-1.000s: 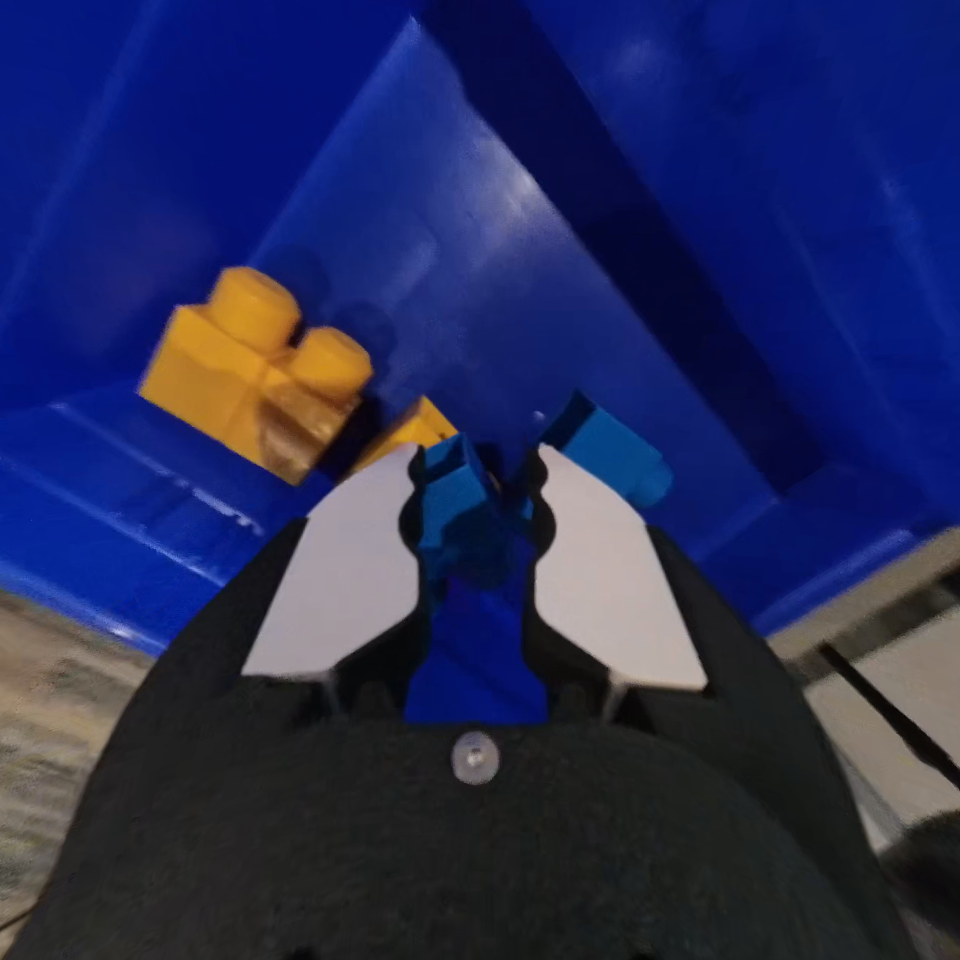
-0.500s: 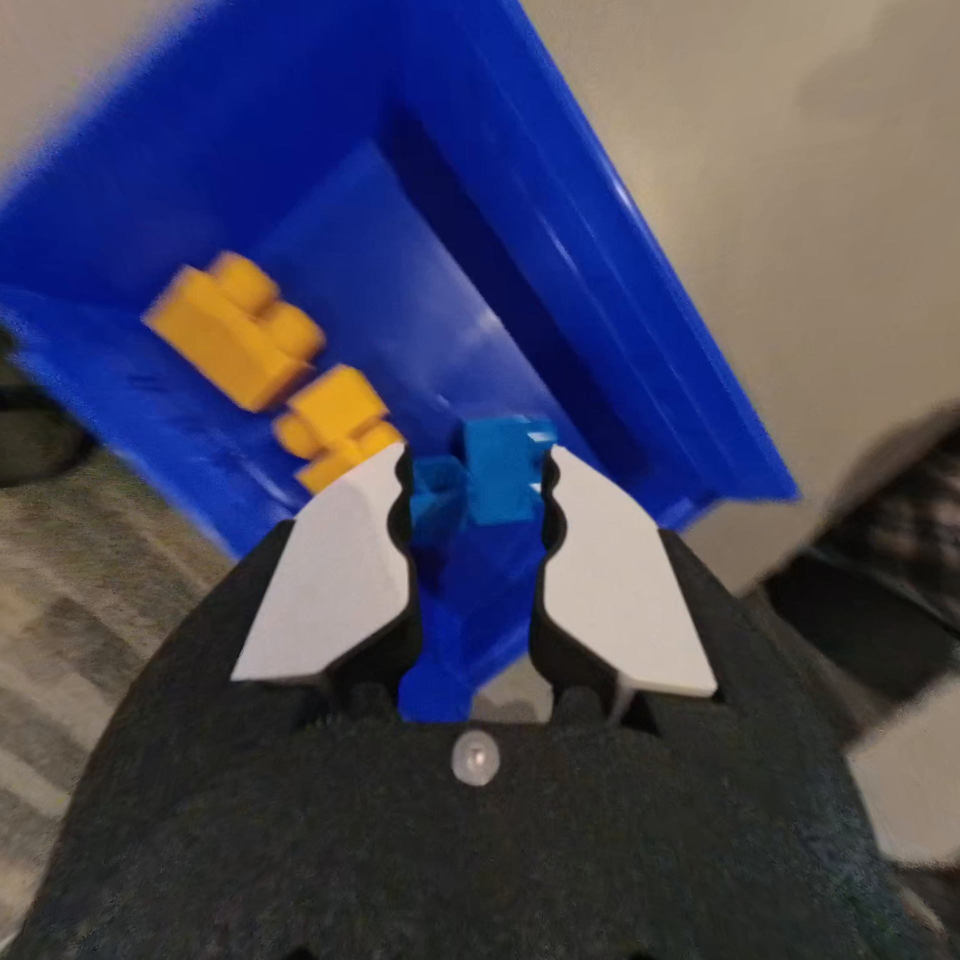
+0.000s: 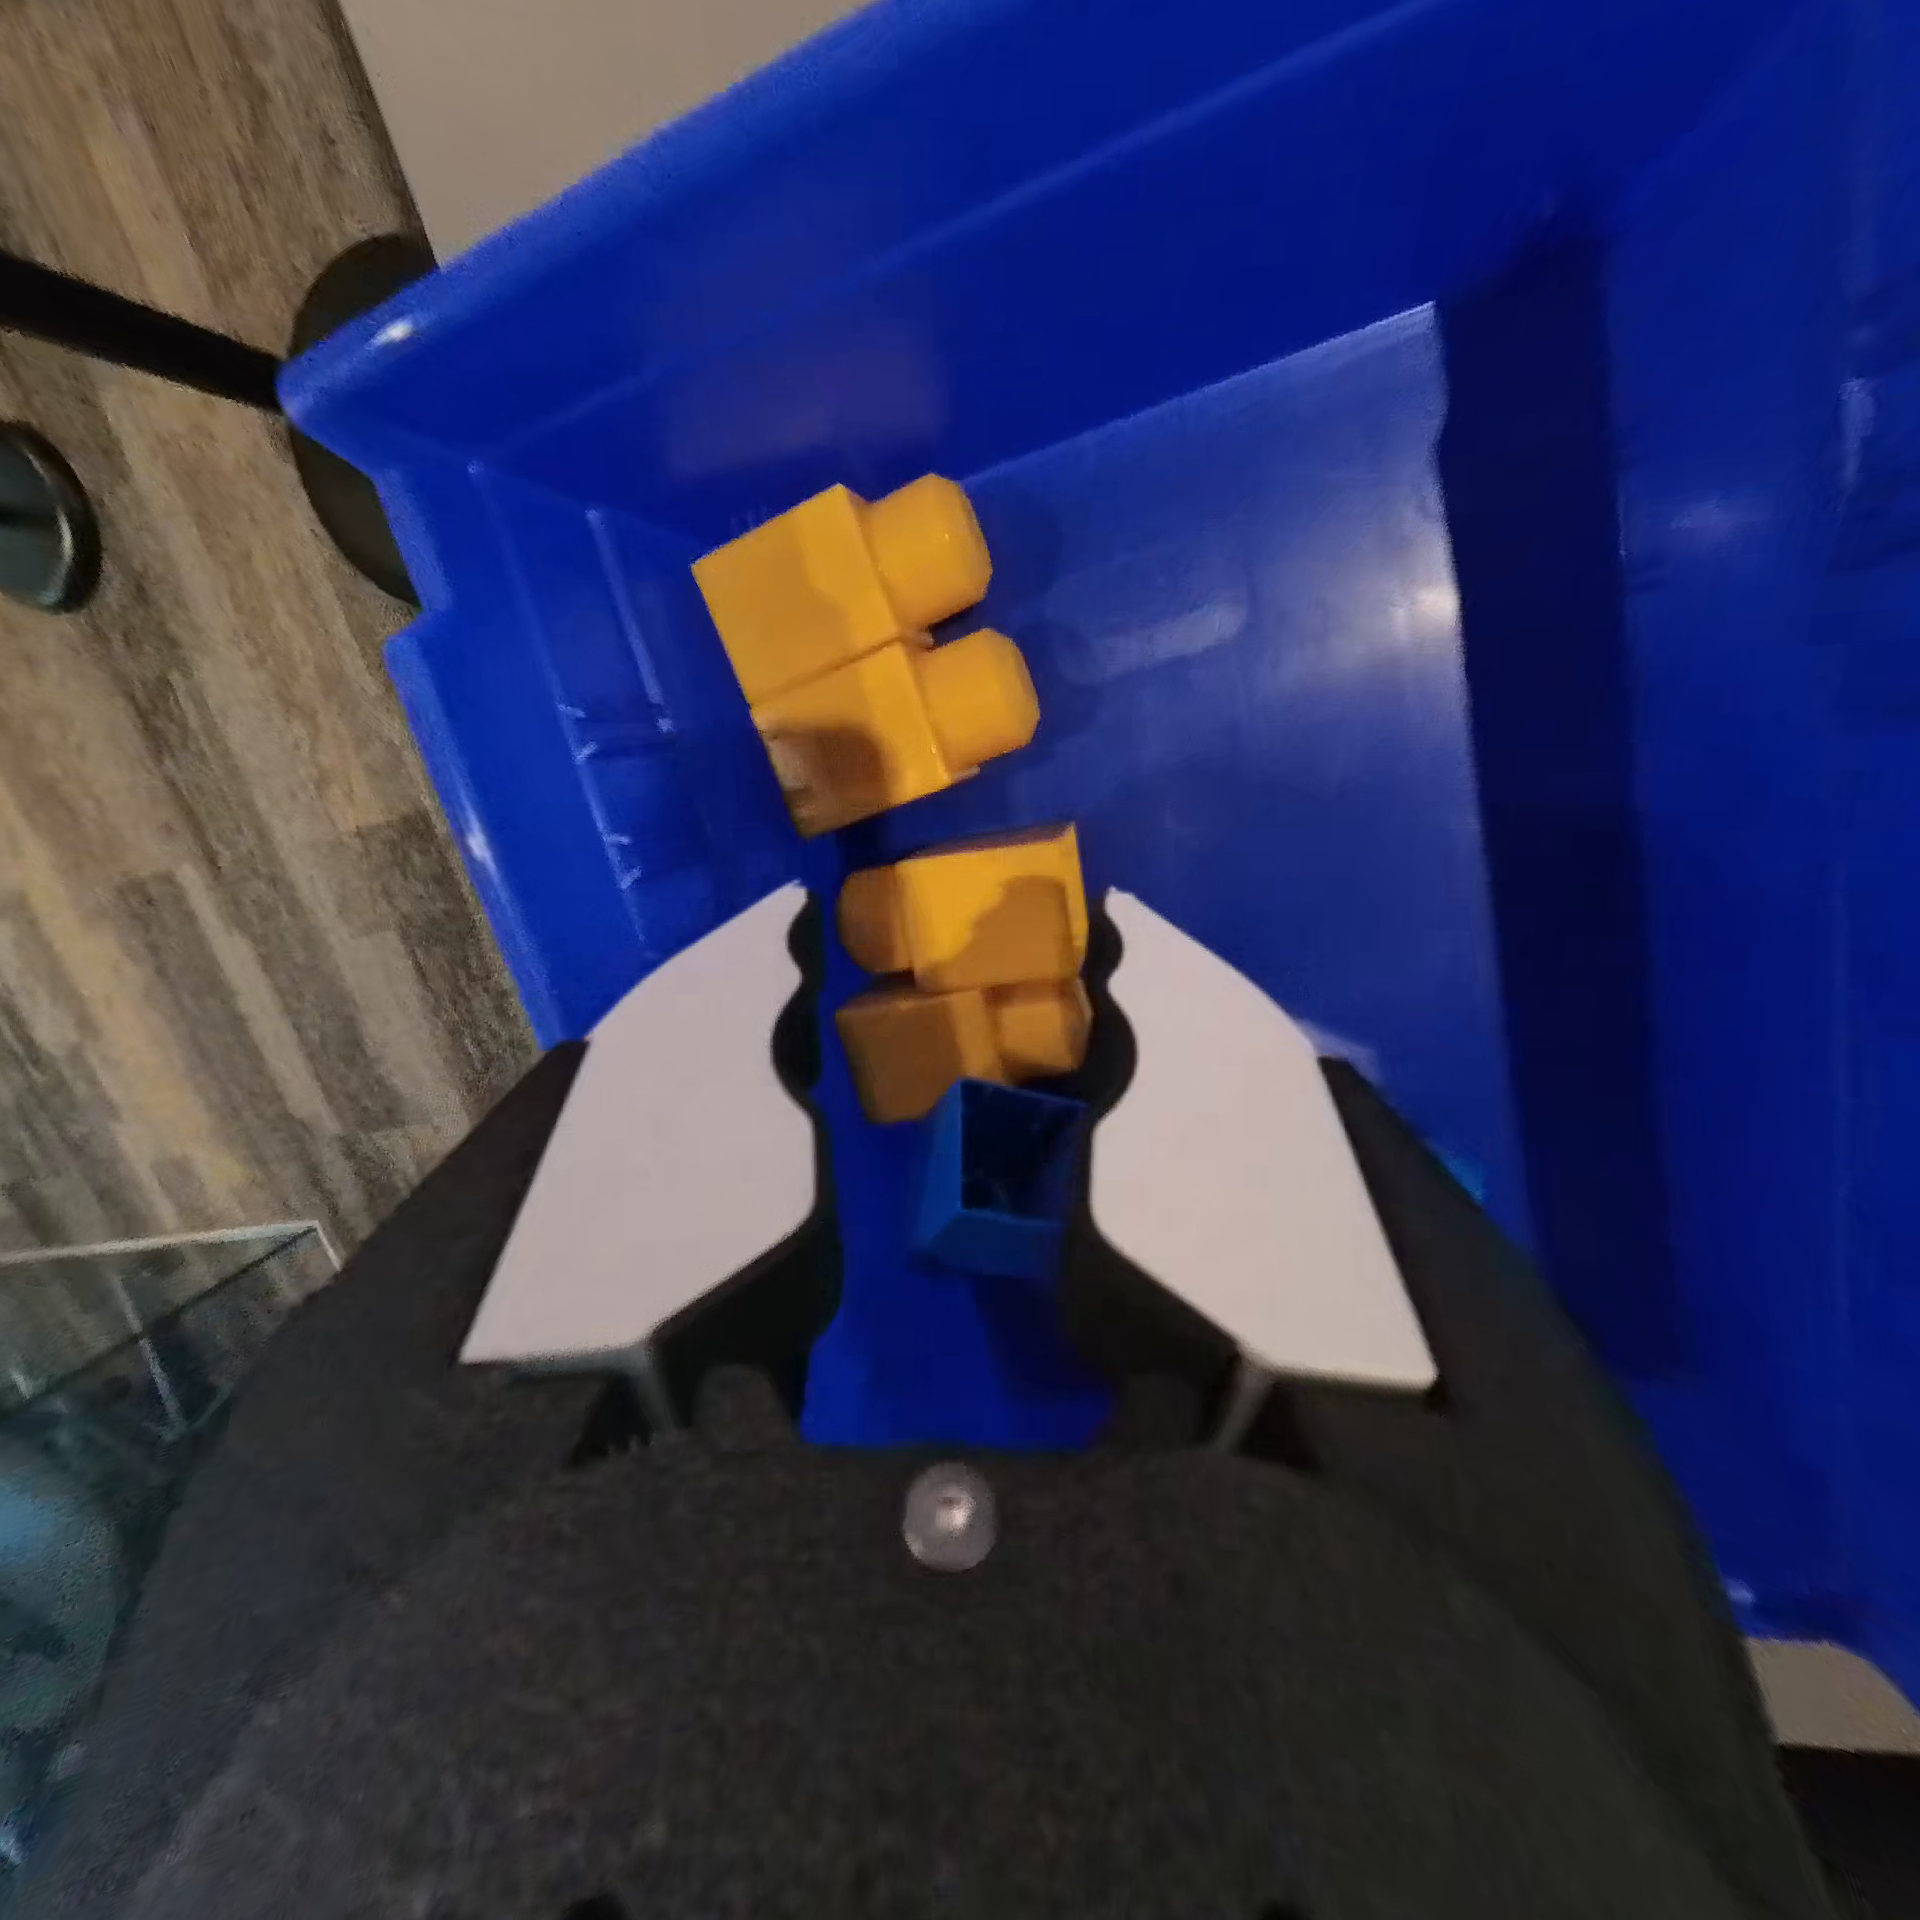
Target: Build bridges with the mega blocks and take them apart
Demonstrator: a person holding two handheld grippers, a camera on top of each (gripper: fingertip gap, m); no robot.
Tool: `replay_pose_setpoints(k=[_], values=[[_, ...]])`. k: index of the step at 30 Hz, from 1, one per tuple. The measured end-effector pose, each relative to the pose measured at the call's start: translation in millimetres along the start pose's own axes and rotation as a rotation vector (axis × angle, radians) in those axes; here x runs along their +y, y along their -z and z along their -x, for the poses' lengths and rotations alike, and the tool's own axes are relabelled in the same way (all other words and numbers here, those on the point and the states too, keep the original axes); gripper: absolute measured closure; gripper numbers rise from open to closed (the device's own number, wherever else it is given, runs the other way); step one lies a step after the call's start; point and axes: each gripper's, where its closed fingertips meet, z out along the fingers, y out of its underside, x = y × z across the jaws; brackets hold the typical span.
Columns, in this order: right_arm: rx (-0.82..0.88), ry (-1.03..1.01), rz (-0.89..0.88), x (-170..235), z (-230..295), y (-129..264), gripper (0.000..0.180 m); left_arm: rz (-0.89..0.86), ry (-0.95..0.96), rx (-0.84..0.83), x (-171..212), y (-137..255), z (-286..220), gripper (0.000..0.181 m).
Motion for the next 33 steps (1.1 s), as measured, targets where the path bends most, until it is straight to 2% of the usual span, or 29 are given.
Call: replay_pose_setpoints(k=[1,7,10,12,13,14,16,18,23,30,33], values=[[-0.002,0.001,0.000,0,0,0,0.106,0.007,0.005,-0.013,2,-3,1,0.131],[-0.011,0.011,-0.004,-3,3,2,0.107,0.142,-0.042,0.029,24,-30,-11,0.128],[-0.014,0.014,-0.008,-4,4,2,0.108,0.137,-0.125,0.063,19,-32,-22,0.124],[-0.017,0.015,-0.009,-4,5,2,0.109,0.081,-0.193,0.209,10,-24,-47,0.130],[-0.015,0.016,-0.010,-5,4,2,0.109,0.057,-0.208,0.295,6,-16,-60,0.138],[-0.013,0.020,-0.011,-5,5,3,0.109,0.029,-0.207,0.330,1,-10,-66,0.136],[-0.010,0.021,-0.013,-7,4,3,0.109,-0.066,-0.157,0.306,-16,5,-58,0.125],[-0.005,0.021,-0.012,-7,4,4,0.110,-0.142,-0.049,0.295,-28,20,-49,0.122],[0.012,0.018,0.009,-6,3,3,0.112,-0.206,0.082,0.237,-26,34,-54,0.112],[0.016,0.005,0.025,-5,4,1,0.113,-0.032,0.098,0.203,7,-10,-78,0.101],[0.017,0.010,0.022,-7,4,2,0.115,-0.015,0.108,0.239,5,-18,-84,0.108]])
